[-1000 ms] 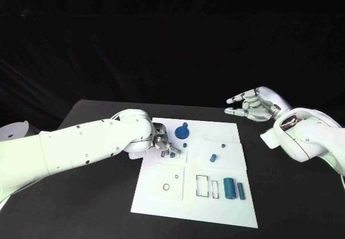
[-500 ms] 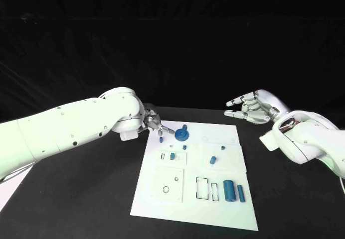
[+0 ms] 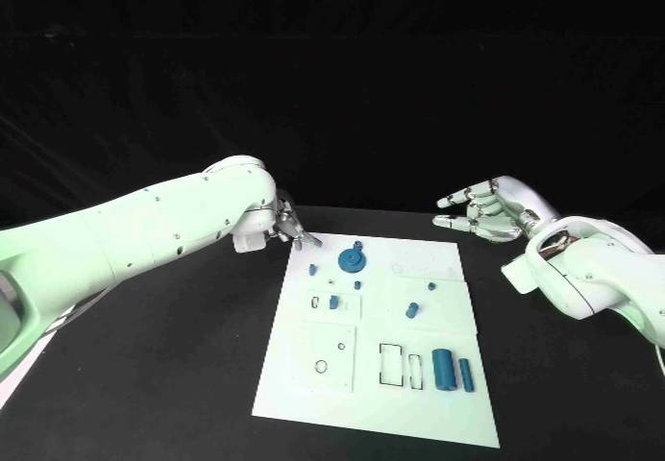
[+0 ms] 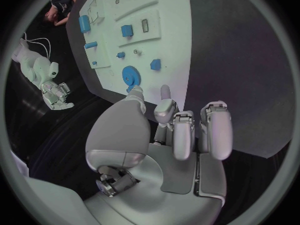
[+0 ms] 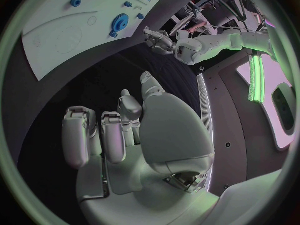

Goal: Assemble the parts on the task board

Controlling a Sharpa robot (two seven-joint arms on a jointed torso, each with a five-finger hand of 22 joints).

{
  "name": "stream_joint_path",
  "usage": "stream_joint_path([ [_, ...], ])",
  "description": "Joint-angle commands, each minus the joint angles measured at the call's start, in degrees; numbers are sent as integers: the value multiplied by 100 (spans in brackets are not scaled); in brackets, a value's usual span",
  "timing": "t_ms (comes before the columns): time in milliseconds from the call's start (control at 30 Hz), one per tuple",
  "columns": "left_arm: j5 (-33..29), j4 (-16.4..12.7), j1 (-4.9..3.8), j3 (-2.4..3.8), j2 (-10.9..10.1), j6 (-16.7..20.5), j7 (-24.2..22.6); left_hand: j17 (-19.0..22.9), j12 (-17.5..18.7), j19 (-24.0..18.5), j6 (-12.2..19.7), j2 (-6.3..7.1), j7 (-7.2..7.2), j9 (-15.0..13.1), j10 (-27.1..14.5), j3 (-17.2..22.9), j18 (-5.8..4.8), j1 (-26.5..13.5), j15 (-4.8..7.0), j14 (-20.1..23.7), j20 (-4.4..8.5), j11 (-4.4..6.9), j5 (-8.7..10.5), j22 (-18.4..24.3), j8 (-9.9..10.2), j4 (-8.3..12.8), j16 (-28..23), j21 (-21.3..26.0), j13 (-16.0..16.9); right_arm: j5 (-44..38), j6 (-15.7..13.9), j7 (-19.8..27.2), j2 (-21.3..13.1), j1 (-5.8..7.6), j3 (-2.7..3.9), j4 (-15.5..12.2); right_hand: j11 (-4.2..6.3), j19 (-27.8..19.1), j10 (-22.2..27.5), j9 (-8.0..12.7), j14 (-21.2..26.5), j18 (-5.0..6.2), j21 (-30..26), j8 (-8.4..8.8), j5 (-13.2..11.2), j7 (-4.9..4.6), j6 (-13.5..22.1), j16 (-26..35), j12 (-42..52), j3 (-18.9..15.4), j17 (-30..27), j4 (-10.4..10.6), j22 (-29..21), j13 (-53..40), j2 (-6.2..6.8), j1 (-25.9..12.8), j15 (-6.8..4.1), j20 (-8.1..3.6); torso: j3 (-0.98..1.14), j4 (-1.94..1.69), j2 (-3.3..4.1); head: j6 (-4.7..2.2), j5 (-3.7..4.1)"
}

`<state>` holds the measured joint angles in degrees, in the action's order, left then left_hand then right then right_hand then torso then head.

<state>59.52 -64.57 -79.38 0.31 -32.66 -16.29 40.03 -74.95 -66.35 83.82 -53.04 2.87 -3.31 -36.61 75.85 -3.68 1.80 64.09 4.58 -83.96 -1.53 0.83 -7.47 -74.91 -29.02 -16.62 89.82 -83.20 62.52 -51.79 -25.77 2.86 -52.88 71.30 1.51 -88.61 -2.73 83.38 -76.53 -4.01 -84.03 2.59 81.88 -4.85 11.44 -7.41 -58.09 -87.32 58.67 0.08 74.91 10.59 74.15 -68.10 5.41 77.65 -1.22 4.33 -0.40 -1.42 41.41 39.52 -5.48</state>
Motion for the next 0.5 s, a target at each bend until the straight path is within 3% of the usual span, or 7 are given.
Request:
stream_joint_path([
  [33, 93, 174, 19, -39, 116, -426, 33, -1505, -52, 291, -74, -42, 12, 16, 43, -42, 27, 61, -23, -604, -36, 7, 14, -715, -23, -14, 18, -24, 31, -1, 68, 47, 10, -8, 1, -1, 25, -39, -13, -2, -494, 80, -34, -9, 27, -6, -26, 26, -15, -31, 1110, -9, -2, 6, -54, -12, -49, -8, -2, -12, -1, 16, 11],
  [233, 88, 380, 86, -101, 271, -515, -35, -1505, -100, 307, -131, -94, 31, 26, 79, -56, 18, 62, -11, -604, -28, 23, 17, -753, -52, -15, 18, -55, 76, -1, 75, 54, 20, -10, 1, 1, 25, -39, -13, -2, -494, 80, -34, -9, 27, -6, -26, 26, -15, -31, 1110, -9, -2, 6, -54, -12, -49, -8, 3, -4, -7, 36, 3],
  [500, 66, 464, 149, -123, 368, -486, -101, -1505, -131, 321, -153, -126, 39, 30, 102, -67, 10, 50, -5, -604, -22, 31, 17, -787, -66, -17, 18, -82, 106, -1, 80, 57, 32, -13, 1, 13, 25, -39, -14, -2, -494, 80, -36, -9, 33, -6, -26, 27, -15, -32, 1110, -8, -4, 6, -60, -11, -50, -8, 7, -4, -11, 46, 1],
])
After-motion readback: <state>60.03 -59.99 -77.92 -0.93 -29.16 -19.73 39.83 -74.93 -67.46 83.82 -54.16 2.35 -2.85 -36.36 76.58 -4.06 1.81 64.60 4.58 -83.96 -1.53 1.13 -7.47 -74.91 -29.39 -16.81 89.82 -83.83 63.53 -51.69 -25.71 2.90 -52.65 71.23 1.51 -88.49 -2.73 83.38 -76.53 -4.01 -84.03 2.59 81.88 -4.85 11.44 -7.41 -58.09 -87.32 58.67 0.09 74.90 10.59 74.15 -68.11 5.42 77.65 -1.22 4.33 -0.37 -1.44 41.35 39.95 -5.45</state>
